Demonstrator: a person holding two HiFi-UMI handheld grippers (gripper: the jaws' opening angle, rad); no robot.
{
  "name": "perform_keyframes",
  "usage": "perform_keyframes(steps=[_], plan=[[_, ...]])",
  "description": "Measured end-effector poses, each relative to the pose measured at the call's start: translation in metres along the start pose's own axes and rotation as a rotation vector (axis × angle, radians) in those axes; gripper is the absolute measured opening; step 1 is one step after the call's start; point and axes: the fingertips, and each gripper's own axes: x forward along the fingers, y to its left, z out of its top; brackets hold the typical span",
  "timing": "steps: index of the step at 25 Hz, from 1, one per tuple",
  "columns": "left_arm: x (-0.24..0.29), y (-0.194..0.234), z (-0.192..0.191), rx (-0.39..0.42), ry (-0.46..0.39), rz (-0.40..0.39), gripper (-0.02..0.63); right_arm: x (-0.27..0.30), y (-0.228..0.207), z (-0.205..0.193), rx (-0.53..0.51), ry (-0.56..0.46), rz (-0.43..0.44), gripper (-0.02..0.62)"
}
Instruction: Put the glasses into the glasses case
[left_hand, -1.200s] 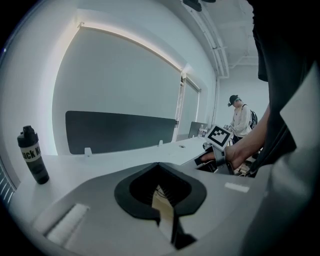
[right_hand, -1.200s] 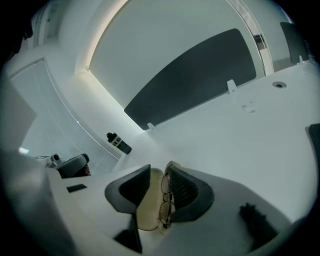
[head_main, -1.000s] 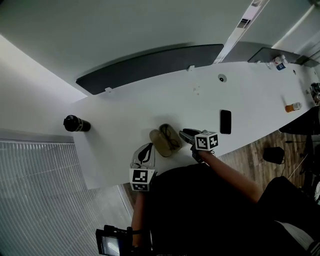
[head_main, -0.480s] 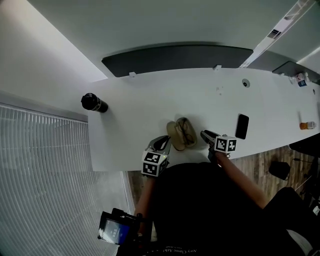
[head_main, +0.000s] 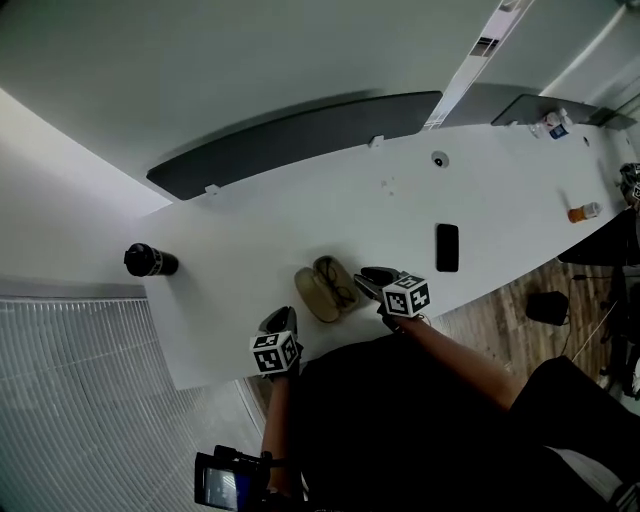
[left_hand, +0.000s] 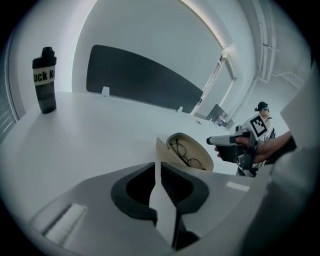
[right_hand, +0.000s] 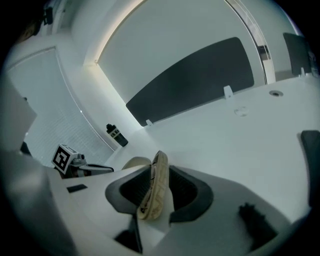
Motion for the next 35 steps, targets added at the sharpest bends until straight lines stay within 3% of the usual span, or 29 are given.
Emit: perform_keyframes(steps=[7, 14, 26, 35], plan=[[0.023, -0.013, -0.010, 0.023, 0.073, -0.081, 0.008, 0.003, -0.011, -0.003, -0.018, 0.020, -0.036, 0.112], [0.035, -0.029, -0.003, 0.103, 0.097, -0.156, 0.008, 0.016, -0.011, -0.019, -0.039, 0.118, -0.029, 0.110], [0.037, -0.074, 0.030, 0.261, 0.140, -0.325, 0.008, 0.018, -0.005, -0.024, -0.011, 0.122, -0.006, 0.034], [0.062, -0.107, 0.038, 0.246, 0.165, -0.465, 0.008, 0.019, -0.002, -0.030, -0.009, 0.155, 0.029, 0.034]])
